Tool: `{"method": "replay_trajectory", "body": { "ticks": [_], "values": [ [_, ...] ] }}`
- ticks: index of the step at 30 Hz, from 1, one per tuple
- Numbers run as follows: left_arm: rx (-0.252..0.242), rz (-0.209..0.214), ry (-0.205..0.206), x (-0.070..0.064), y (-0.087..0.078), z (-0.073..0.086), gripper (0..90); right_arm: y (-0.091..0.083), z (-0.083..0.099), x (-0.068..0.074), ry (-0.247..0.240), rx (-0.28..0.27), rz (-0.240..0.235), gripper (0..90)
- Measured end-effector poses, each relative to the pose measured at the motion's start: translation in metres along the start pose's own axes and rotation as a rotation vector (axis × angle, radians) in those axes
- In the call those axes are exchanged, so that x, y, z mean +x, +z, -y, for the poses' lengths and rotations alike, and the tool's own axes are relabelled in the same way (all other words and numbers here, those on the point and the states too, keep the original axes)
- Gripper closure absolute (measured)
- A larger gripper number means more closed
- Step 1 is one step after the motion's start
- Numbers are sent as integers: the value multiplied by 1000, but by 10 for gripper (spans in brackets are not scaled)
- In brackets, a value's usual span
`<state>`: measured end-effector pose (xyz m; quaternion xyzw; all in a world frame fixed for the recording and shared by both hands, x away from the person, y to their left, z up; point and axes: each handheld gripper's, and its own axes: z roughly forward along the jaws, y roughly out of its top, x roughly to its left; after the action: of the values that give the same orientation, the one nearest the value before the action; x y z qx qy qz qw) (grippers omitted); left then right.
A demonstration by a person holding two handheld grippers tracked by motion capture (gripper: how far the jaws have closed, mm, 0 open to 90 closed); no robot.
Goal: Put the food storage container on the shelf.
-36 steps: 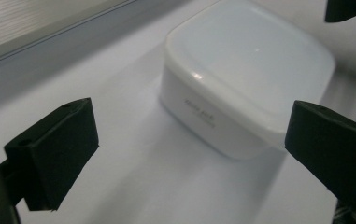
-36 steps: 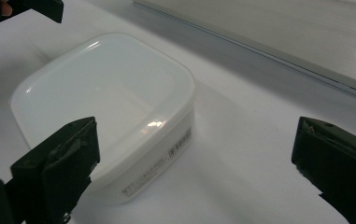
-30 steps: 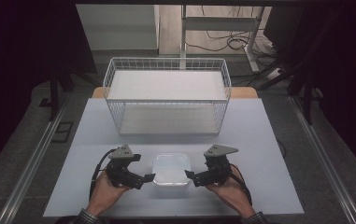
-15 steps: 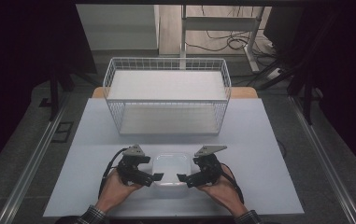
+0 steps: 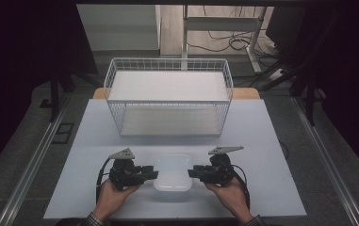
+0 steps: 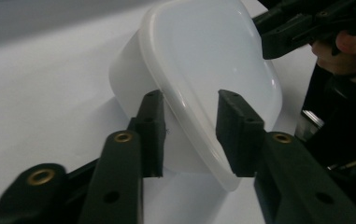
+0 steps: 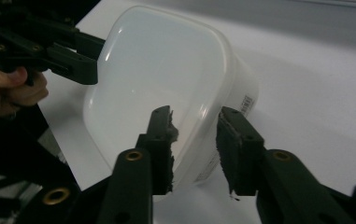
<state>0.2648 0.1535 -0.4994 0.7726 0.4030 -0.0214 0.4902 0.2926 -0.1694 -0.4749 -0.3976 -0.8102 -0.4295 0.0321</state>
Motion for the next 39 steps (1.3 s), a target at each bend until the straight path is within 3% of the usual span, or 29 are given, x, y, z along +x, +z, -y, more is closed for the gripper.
{"method": "replay_trajectory", "body": {
  "ticks": [5,6,10,17,23,39],
  "values": [
    [-47,-43,-18,1,-5,1,779,-4,1,6,-18,-54,27,788],
    [-46,-59,-4,0,-5,1,790,-4,1,9,-44,-59,46,792],
    [-47,-71,-15,0,-5,1,788,-3,1,16,-81,-71,87,793],
    [-62,-88,-2,-5,-8,-7,790,-5,-2,14,-61,-109,78,791],
    [-88,-106,24,-13,-16,-25,794,-14,-18,17,-111,-146,103,782],
    [-141,-129,66,-19,-31,-73,798,-38,-69,19,-153,-221,125,779]
  ]
}}
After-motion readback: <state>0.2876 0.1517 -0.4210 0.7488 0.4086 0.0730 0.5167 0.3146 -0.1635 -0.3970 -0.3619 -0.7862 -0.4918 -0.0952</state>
